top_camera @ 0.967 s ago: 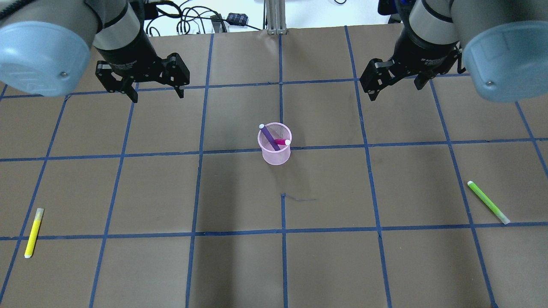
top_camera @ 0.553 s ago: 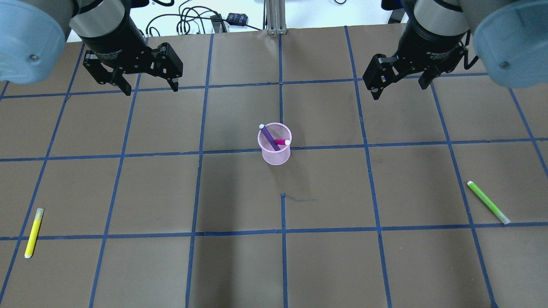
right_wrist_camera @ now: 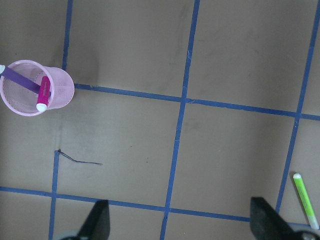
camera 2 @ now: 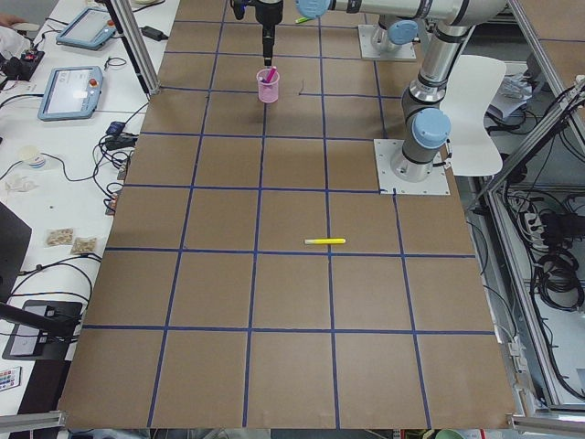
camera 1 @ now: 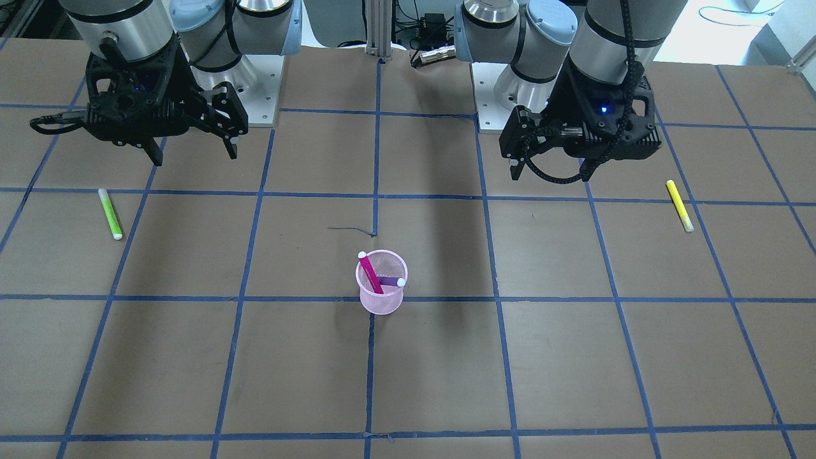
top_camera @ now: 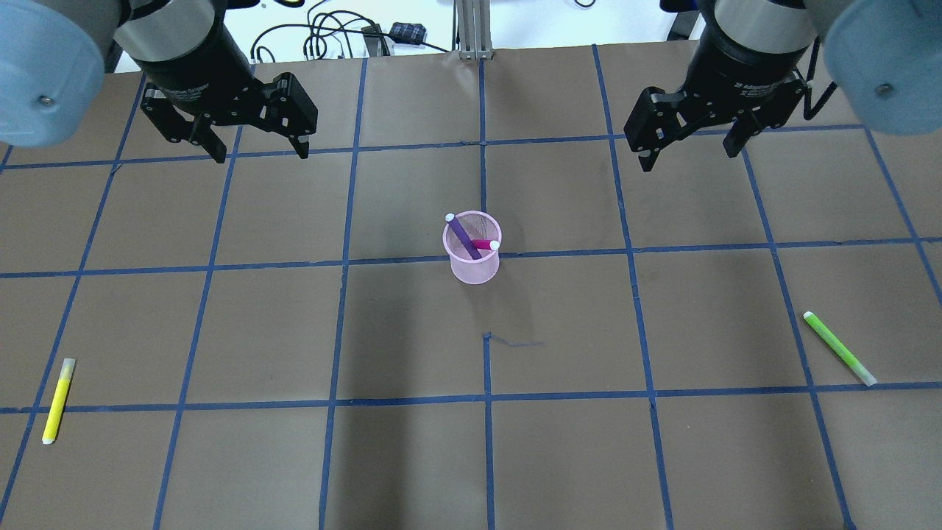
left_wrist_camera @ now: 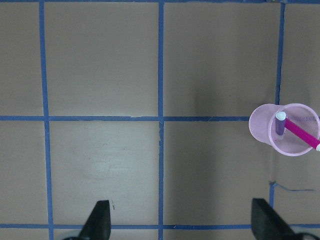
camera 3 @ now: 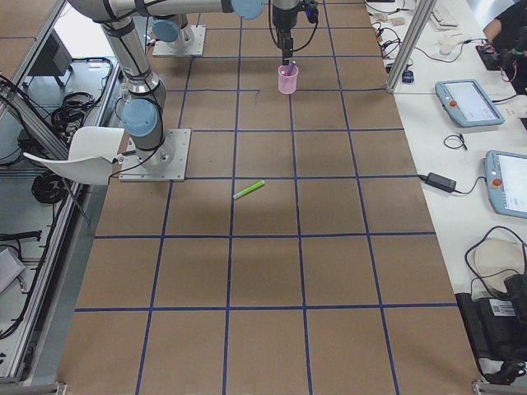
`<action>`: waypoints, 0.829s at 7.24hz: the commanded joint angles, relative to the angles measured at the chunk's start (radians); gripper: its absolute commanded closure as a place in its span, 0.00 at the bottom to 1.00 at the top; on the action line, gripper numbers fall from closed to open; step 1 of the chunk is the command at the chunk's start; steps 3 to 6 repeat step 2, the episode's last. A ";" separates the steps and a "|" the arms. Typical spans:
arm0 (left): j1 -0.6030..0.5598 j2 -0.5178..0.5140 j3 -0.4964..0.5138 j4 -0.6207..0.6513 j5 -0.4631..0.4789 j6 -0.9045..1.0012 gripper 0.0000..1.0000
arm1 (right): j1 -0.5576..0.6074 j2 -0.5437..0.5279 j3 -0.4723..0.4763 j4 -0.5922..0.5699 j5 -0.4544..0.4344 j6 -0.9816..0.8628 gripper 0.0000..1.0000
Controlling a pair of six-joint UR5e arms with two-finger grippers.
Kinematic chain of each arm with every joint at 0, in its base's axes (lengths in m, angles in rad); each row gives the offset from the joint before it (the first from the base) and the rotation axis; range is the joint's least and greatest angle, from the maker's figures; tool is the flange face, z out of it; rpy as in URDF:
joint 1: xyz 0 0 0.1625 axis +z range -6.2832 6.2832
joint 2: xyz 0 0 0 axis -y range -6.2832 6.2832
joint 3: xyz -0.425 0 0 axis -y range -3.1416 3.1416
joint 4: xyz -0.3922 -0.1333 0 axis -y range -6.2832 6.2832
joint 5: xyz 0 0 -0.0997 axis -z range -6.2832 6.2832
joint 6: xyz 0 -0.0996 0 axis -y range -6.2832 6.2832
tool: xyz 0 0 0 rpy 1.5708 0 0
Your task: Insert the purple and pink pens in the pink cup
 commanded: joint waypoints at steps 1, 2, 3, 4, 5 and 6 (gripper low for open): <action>-0.001 0.007 0.000 -0.011 0.000 0.012 0.00 | 0.000 0.001 -0.001 -0.007 0.000 0.002 0.00; -0.001 0.009 0.000 -0.011 -0.006 0.012 0.00 | 0.000 0.001 -0.001 -0.007 0.000 0.002 0.00; -0.001 0.009 0.000 -0.011 -0.006 0.012 0.00 | 0.000 0.001 -0.001 -0.007 0.000 0.002 0.00; -0.001 0.009 0.000 -0.011 -0.006 0.012 0.00 | 0.000 0.001 -0.001 -0.007 0.000 0.002 0.00; -0.001 0.009 0.000 -0.011 -0.006 0.012 0.00 | 0.000 0.001 -0.001 -0.007 0.000 0.002 0.00; -0.001 0.009 0.000 -0.011 -0.006 0.012 0.00 | 0.000 0.001 -0.001 -0.007 0.000 0.002 0.00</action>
